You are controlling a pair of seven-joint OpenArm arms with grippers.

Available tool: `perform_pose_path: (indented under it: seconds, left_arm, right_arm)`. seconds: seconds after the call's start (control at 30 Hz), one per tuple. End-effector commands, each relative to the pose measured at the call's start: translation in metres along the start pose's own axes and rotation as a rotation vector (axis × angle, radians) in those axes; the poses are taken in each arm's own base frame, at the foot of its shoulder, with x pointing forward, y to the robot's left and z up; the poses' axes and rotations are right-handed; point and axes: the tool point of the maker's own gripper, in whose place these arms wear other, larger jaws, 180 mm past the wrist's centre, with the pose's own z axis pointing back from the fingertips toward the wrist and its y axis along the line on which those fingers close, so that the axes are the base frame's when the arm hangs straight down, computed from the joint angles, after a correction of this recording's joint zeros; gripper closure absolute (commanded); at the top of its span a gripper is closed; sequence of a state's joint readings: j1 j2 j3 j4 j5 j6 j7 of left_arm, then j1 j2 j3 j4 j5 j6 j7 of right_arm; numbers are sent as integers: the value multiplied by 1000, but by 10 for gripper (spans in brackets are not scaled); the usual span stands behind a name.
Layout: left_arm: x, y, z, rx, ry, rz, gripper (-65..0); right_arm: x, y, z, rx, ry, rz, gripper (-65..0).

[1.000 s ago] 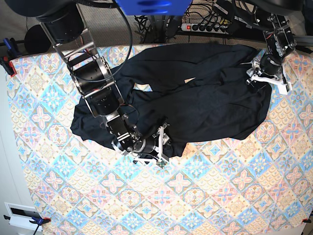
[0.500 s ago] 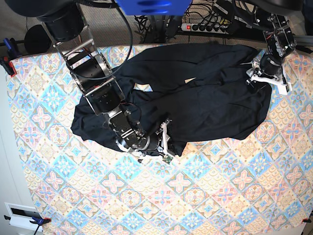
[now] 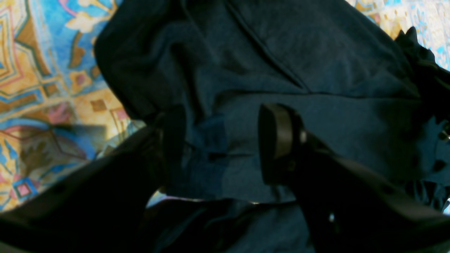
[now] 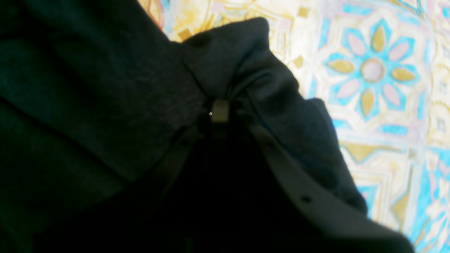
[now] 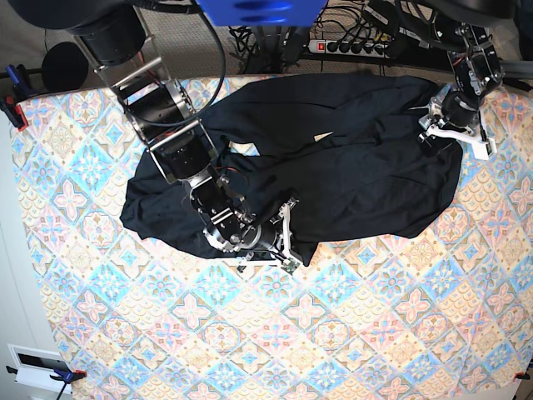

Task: Layout the t-shirt on the table in an organized manner, then fold the t-shirt properly
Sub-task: 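Regrasp the bunched fabric with the right gripper near the shirt middle, then drag the held fabric with the right gripper away from the left gripper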

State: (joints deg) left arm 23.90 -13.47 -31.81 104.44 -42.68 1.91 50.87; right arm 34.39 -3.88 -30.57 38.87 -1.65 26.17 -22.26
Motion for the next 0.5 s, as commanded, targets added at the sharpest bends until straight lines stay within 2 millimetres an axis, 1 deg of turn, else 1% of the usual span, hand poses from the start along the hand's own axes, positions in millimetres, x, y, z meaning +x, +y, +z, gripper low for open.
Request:
perform_pose_path:
  seconds: [0.0, 0.07, 0.2, 0.33, 0.47]
  left_arm:
    - [9, -2, 4, -10, -29, -13, -308]
    - [8, -1, 4, -7, -25, -13, -308]
    - [8, -1, 5, -6, -27, -13, -308]
    - [8, -1, 5, -6, -27, -13, -308]
    - [8, -1, 5, -6, -27, -13, -308]
  right_arm:
    - [-9, -12, 6, -27, 66, 19, -1]
    - [5, -25, 12, -61, 22, 1, -1]
    - [22, -39, 20, -92, -24, -9, -1]
    - [34, -43, 24, -104, -52, 4, -1]
    - [60, -47, 35, -127, -118, 37, -1]
